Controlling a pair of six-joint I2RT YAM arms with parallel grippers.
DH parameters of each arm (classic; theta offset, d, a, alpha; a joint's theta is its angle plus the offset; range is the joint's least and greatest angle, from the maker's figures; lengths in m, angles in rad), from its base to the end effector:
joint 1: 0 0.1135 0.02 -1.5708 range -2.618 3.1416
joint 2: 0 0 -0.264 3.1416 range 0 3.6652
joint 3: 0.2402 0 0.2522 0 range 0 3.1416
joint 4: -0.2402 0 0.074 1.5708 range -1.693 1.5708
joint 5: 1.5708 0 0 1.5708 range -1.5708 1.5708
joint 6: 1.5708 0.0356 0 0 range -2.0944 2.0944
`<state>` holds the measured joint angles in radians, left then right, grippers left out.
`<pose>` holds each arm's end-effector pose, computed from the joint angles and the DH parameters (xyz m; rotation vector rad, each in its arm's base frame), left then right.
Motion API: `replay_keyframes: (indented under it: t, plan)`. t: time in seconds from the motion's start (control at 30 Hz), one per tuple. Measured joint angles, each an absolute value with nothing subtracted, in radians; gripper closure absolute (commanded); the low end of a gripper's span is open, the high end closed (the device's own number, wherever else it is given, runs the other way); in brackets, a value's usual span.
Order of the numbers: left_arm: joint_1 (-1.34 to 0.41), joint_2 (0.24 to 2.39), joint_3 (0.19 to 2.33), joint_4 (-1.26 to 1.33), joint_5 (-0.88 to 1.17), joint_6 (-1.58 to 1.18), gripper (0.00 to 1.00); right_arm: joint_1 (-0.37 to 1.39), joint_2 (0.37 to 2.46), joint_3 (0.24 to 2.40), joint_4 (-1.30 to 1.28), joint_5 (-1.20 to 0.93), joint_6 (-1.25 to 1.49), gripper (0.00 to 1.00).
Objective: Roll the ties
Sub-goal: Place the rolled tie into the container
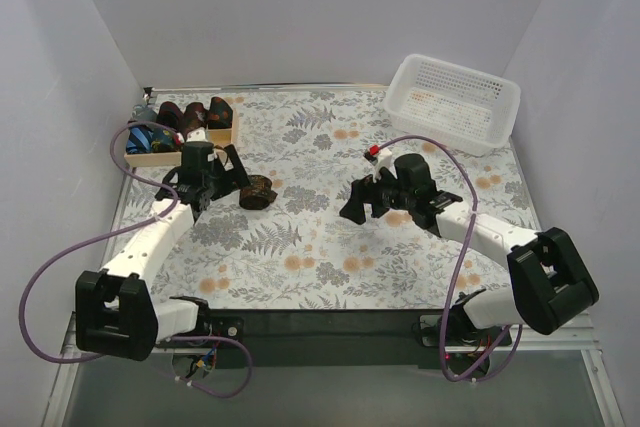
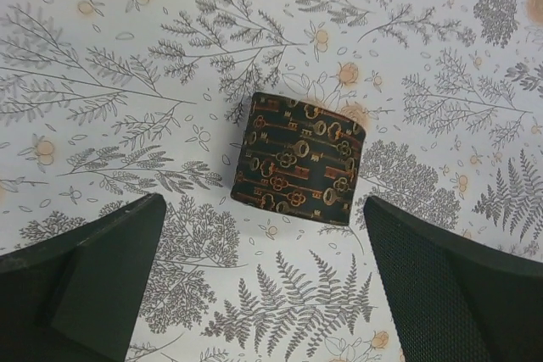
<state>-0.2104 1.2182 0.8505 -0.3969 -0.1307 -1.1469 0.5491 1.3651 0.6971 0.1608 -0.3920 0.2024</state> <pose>0.2531 -0.0493 0.2535 -1.1364 2.0994 -0.5173 0.2394 0.1624 0.2154 -0.6146 2.0625 0.8563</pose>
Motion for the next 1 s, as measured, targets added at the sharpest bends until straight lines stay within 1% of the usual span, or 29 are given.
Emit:
replay_keyframes:
  t: [0.03, 0.17, 0.33, 0.4, 0.67, 1.0]
  plan:
    - [-0.183, 1.219, 0.823, -0.377, -0.096, -1.149, 0.02, 0.549, 1.359, 0.697, 0.153, -0.398, 0.204, 0.20]
    - [-0.112, 1.263, 0.740, -0.297, 0.063, -1.153, 0.02, 0.549, 1.326, 0.697, 0.125, -0.417, 0.204, 0.19]
    - [-0.078, 1.366, 0.727, -0.221, 0.179, -1.144, 0.02, 0.549, 1.295, 0.697, 0.116, -0.445, 0.202, 0.19]
    - [-0.073, 1.389, 0.727, -0.200, 0.205, -1.134, 0.02, 0.549, 1.290, 0.697, 0.111, -0.455, 0.202, 0.18]
    - [-0.069, 1.449, 0.735, -0.149, 0.260, -1.092, 0.02, 0.549, 1.281, 0.691, 0.105, -0.467, 0.197, 0.02]
    - [-0.068, 1.463, 0.735, -0.124, 0.305, -1.067, 0.02, 0.549, 1.244, 0.690, 0.066, -0.467, 0.175, 0.02]
